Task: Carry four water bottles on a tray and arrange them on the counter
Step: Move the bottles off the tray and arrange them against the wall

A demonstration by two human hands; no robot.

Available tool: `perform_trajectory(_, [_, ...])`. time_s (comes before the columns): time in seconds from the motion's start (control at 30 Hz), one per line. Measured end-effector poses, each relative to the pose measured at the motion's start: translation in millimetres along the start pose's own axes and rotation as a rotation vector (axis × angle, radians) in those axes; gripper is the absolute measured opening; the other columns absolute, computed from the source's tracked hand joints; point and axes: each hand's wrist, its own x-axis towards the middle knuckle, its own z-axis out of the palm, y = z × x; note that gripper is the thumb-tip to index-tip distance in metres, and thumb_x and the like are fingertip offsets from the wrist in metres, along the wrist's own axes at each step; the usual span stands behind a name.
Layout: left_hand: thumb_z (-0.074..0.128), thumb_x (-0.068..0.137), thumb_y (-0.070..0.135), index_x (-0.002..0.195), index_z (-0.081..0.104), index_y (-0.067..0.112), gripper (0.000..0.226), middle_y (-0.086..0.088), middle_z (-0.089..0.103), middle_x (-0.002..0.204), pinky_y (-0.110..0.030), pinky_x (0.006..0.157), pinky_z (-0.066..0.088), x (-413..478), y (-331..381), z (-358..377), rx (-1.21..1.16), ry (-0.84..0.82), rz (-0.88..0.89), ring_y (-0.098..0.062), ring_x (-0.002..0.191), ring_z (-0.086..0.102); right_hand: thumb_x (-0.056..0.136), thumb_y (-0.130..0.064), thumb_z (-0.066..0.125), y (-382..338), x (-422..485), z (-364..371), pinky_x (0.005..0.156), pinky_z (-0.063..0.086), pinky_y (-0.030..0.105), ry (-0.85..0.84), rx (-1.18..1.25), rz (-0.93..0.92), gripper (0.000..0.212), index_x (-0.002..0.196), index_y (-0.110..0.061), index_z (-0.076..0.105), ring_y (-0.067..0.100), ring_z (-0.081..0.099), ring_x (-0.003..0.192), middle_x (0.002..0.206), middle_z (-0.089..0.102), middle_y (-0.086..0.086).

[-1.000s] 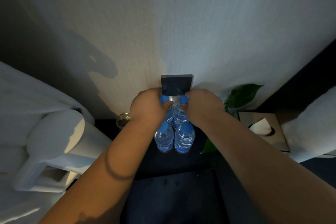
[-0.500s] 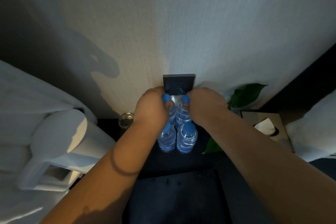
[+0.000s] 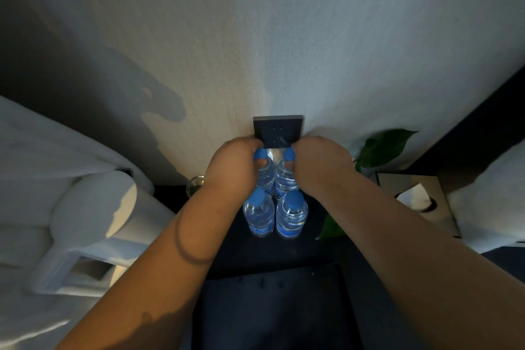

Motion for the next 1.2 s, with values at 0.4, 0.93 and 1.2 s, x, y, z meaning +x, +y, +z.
perform_trajectory(0.4, [0.072, 0.091, 0.024, 0.116, 0.07, 0.015, 0.027, -0.008, 0.073, 0.1, -0.031, 0.074, 0.051, -3, 9, 4, -0.005, 0.068, -0.127, -0.025, 0.087, 0.065, 0.097, -0.026, 0.068, -1, 0, 0, 0.072, 0.044, 0.03, 0.003, 0.011, 0.002, 0.021, 0.117, -0.02, 0.069, 0.02, 0.065, 0.098, 0.106, 0.066, 0.001])
perform_trajectory(0.93, [0.073, 0.091, 0.025, 0.118, 0.069, 0.011, 0.03, -0.011, 0.072, 0.102, -0.029, 0.074, 0.045, -5, 7, 5, 0.006, 0.093, -0.092, -0.027, 0.09, 0.065, 0.098, -0.044, 0.063, -6, -2, 6, 0.067, 0.042, 0.032, 0.117, 0.062, -0.018, 0.024, 0.092, -0.024, 0.051, 0.019, 0.053, 0.078, 0.087, 0.057, 0.0])
perform_trajectory(1.2, [0.072, 0.09, 0.023, 0.107, 0.07, 0.009, 0.022, -0.011, 0.071, 0.099, -0.036, 0.074, 0.054, -6, 6, 8, -0.006, 0.115, -0.079, -0.027, 0.086, 0.065, 0.094, -0.06, 0.06, 0, 3, 14, 0.064, 0.041, 0.031, 0.173, 0.078, 0.021, 0.042, 0.084, -0.021, 0.049, 0.02, 0.056, 0.076, 0.079, 0.051, -0.002])
